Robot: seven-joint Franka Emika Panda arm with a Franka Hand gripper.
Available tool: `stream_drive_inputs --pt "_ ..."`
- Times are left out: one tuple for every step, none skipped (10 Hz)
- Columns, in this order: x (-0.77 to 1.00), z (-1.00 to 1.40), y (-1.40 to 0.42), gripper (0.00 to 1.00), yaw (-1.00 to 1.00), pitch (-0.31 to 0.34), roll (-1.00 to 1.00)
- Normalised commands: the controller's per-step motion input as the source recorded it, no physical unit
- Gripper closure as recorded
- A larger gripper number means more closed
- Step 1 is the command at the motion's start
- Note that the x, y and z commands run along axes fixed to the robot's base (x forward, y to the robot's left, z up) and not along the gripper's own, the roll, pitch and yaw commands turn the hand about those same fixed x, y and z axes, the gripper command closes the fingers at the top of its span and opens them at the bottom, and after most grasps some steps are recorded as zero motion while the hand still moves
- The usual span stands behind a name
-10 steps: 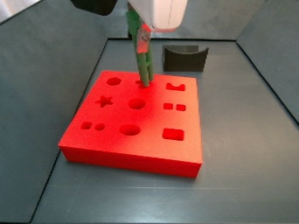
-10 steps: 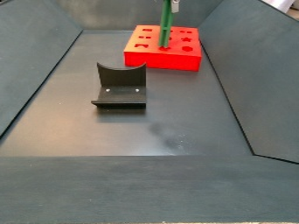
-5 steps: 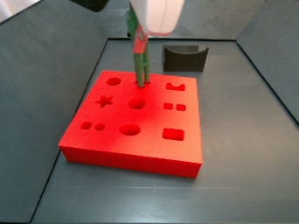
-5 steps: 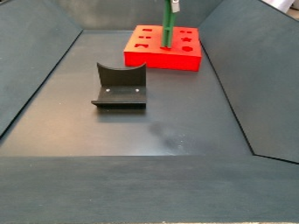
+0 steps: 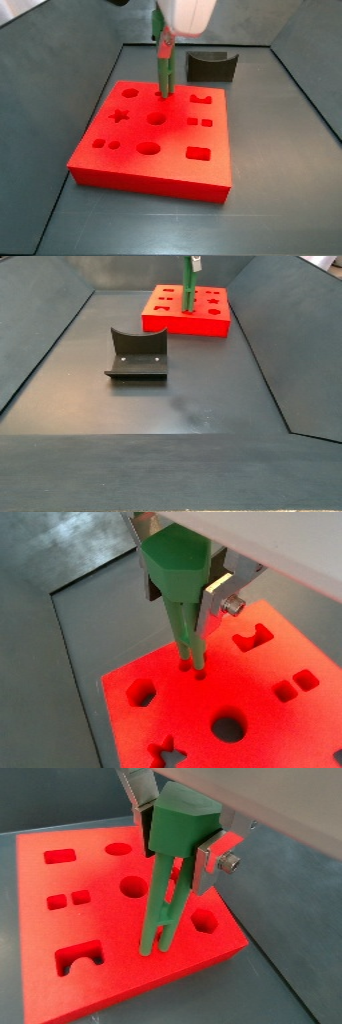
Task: Pick up the 3 prong object. Move up. Place the 3 prong object on the fixture. Regrasp the 3 prong object. Move to above the board. Insert the 3 prong object.
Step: Insert the 3 prong object.
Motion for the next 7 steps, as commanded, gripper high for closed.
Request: stream_drive_inputs --pt "0.0 -0.04 0.0 1.0 0.0 0.0 0.0" --pt "-0.09 -0.15 -0.32 1.0 0.09 -0.02 0.0" --pt "-0.11 0.0 -0.16 1.0 0.16 -0.031 0.0" --pt "-0.11 -0.01 0.0 1.0 0.0 0.0 0.0" --pt "-0.2 0.0 0.04 1.0 0.0 -0.114 -0.02" --pt "0.0 0.0 0.03 1.0 0.0 0.0 0.0" --pt "0.0 -0.13 0.0 1.0 0.0 -0.011 -0.03"
